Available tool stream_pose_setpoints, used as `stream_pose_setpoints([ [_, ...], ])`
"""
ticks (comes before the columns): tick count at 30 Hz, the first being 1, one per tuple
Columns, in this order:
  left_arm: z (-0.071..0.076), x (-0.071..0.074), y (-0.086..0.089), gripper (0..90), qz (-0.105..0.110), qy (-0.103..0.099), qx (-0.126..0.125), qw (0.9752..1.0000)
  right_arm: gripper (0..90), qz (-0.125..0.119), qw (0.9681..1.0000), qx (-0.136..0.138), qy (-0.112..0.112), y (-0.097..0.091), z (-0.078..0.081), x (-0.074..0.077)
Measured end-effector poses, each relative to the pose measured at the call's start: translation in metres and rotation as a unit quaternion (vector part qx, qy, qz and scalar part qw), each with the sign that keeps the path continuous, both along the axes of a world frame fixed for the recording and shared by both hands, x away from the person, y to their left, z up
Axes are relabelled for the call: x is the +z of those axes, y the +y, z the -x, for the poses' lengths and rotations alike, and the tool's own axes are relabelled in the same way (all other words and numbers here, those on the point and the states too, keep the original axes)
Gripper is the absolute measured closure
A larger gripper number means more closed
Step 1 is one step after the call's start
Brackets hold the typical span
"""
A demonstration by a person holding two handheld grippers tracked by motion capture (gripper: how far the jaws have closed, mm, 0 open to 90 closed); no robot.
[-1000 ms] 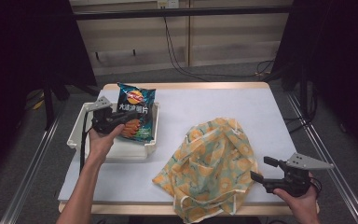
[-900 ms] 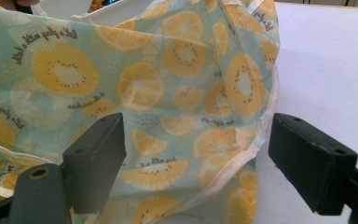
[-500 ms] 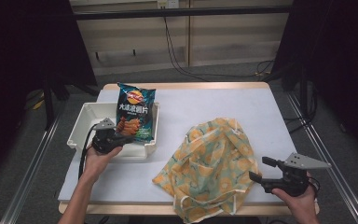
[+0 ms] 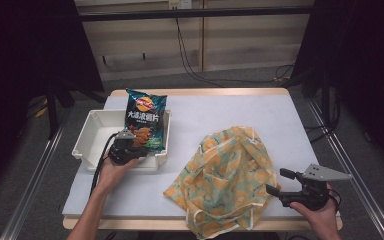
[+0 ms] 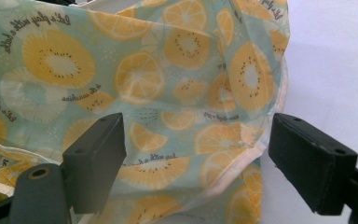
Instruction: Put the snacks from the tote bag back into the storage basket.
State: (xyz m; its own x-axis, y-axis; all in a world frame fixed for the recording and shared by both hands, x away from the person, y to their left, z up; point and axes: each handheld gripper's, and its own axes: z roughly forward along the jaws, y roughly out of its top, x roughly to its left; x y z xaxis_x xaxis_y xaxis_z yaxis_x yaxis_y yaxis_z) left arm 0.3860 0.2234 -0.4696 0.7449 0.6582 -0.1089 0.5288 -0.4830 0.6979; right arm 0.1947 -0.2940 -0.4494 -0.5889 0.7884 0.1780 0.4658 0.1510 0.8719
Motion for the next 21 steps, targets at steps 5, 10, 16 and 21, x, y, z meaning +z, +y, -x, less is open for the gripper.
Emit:
stream_pose_setpoints([
  [5, -0.006, -0.001, -0.010, 90.0, -0.022, 0.008, -0.006, 0.9997, 18.6, 0.000, 1.0000, 0.001, 0.001, 0.000, -0.001, 0.000],
  [10, -0.018, 0.000, -0.009, 90.0, -0.032, 0.012, -0.005, 0.9994, 18.6, 0.001, 1.0000, -0.001, 0.001, -0.001, -0.001, -0.001],
  [16, -0.029, 0.001, -0.004, 88.3, -0.046, 0.035, -0.011, 0.9982, 18.6, -0.001, 1.0000, 0.000, 0.003, -0.001, -0.001, -0.002],
  [21, -0.035, 0.000, 0.003, 88.3, -0.046, 0.041, -0.004, 0.9981, 18.5, -0.001, 1.0000, -0.001, 0.003, 0.000, -0.001, -0.001],
])
